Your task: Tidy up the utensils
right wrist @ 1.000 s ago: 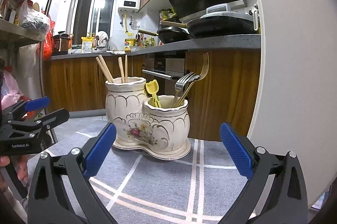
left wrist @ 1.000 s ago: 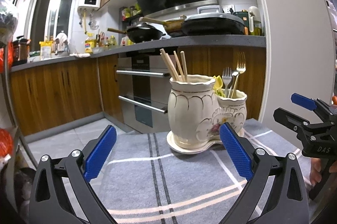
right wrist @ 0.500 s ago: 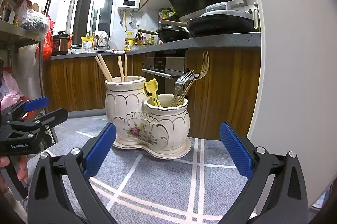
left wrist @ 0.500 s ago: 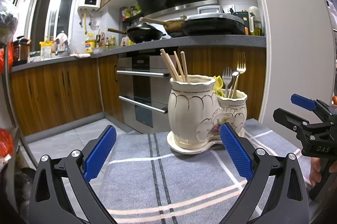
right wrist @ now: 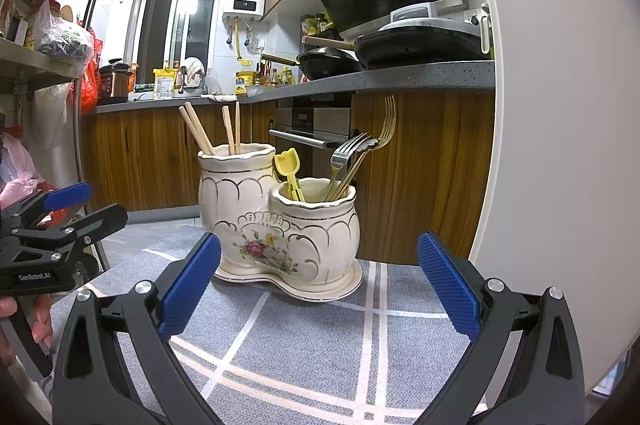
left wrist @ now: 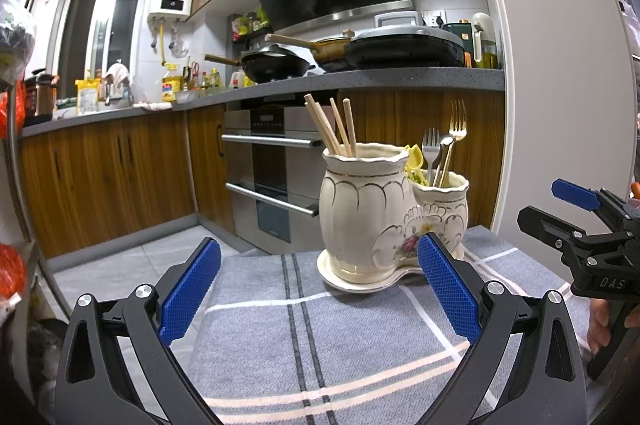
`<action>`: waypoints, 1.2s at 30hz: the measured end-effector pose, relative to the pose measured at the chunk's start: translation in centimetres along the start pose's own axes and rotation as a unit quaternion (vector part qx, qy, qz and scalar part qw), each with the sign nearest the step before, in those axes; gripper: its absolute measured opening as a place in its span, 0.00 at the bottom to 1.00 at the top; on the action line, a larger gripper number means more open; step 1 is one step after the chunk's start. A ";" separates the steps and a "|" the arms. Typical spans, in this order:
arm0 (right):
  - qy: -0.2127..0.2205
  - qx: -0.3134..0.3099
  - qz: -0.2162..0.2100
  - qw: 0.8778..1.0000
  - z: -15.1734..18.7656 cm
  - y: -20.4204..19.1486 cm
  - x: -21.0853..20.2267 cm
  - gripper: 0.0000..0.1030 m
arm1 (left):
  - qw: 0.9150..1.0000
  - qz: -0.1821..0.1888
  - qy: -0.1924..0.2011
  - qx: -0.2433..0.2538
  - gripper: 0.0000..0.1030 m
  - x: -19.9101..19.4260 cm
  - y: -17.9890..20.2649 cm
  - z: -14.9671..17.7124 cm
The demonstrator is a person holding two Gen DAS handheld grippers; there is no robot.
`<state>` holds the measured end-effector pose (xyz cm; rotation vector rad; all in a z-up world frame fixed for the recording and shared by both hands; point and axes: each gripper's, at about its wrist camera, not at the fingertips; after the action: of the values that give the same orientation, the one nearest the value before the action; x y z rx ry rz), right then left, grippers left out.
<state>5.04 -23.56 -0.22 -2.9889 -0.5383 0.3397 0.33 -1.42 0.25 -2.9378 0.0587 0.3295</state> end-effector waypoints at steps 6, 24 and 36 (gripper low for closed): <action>-0.001 0.001 0.000 1.000 0.0 0.0 0.0 0.95 | 1.000 -0.001 0.000 -0.001 0.95 -0.1 -0.1 0.0; -0.001 0.000 0.000 1.000 0.0 0.0 0.0 0.95 | 1.000 -0.003 0.000 -0.001 0.95 -0.1 -0.1 -0.1; -0.001 -0.001 0.000 1.000 0.0 0.0 0.0 0.95 | 1.000 -0.005 -0.002 -0.002 0.95 -0.2 -0.4 0.0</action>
<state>5.07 -23.51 -0.24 -2.9901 -0.5383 0.3435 0.13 -1.08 0.39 -2.9401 0.0438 0.3354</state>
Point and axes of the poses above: each gripper's, at about its wrist camera, not at the fingertips, and x roughly the way its jaws point, y to its right, z to its underside, and after that the axes turned 9 degrees about x, right-handed
